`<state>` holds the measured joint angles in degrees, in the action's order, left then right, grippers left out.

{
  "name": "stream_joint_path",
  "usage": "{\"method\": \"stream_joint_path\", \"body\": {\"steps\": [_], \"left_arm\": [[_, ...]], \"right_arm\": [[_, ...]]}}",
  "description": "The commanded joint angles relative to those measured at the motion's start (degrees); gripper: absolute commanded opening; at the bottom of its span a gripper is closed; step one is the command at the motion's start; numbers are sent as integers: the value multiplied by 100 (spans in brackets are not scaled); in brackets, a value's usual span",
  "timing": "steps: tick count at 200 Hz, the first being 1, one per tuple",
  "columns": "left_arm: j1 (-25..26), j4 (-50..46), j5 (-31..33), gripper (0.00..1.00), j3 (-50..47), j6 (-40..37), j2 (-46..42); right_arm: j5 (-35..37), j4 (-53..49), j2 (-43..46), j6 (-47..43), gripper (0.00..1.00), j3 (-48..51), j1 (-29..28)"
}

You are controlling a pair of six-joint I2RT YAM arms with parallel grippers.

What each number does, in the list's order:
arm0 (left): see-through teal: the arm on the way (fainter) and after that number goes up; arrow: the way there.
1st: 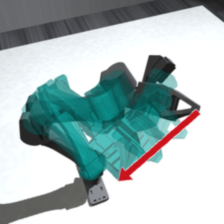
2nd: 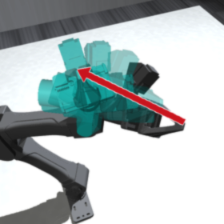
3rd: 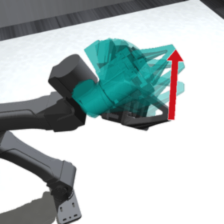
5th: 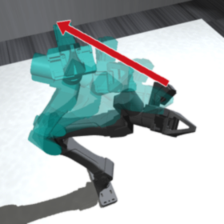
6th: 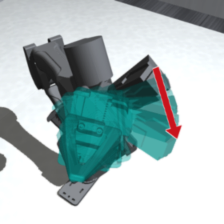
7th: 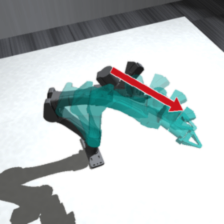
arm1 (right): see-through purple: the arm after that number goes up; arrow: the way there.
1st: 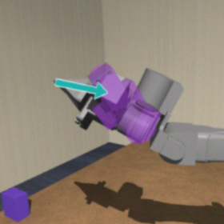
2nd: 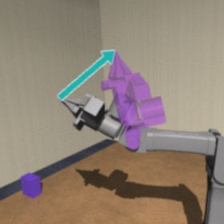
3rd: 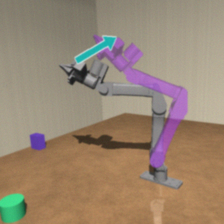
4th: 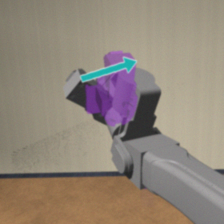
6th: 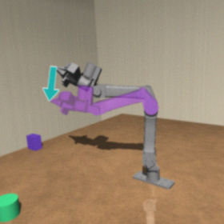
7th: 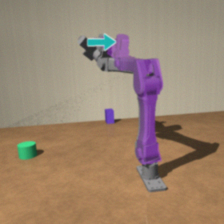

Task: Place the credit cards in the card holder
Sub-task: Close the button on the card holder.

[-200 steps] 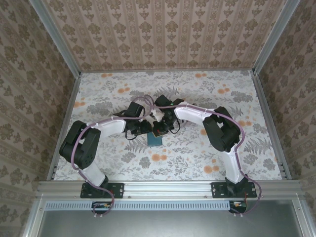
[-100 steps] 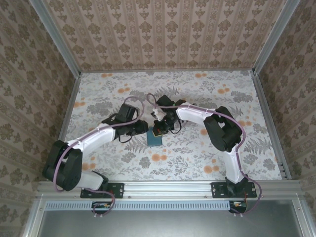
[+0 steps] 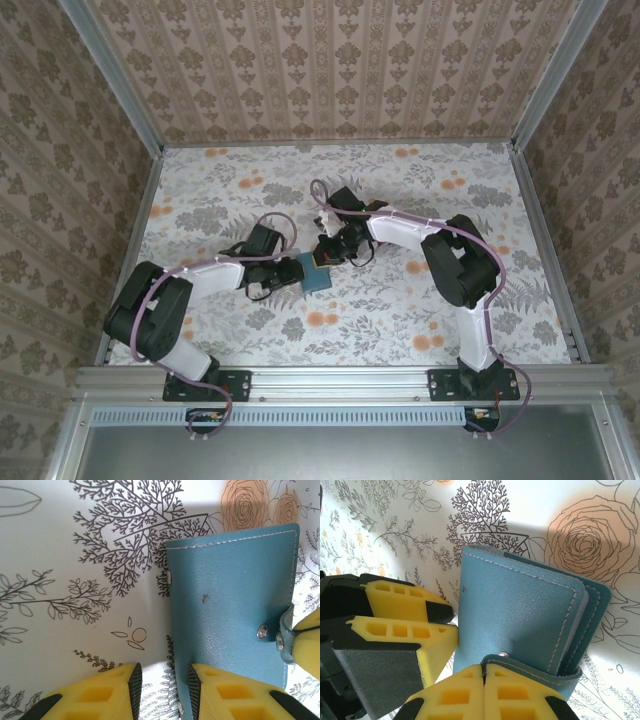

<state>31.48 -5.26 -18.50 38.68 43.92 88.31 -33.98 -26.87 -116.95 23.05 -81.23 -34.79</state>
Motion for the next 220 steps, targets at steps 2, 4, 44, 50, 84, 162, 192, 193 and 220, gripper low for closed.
{"method": "stream_joint_path", "body": {"steps": [2,4,44,50,84,162,192,193,220], "left_arm": [[51,16,-26,33,122,24,155],[51,5,-18,33,127,17,159],[51,-81,20,33,201,-39,168],[55,-81,18,33,206,-40,173],[59,-110,17,33,250,-61,208],[51,-169,48,33,271,-87,213],[44,-202,66,33,289,-111,215],[43,-198,66,33,289,-112,214],[33,-204,83,33,297,-117,240]], "right_arm": [[-301,172,152,123,1,20,-46],[-302,180,145,130,1,24,-46],[-238,141,-66,77,1,-66,-46],[-224,129,-105,64,1,-82,-46],[-165,191,-258,73,1,-121,-46],[-8,375,-485,192,1,-58,68],[264,168,-552,52,1,-81,68],[266,158,-550,47,1,-75,68],[350,54,-450,-91,1,108,42]]}}
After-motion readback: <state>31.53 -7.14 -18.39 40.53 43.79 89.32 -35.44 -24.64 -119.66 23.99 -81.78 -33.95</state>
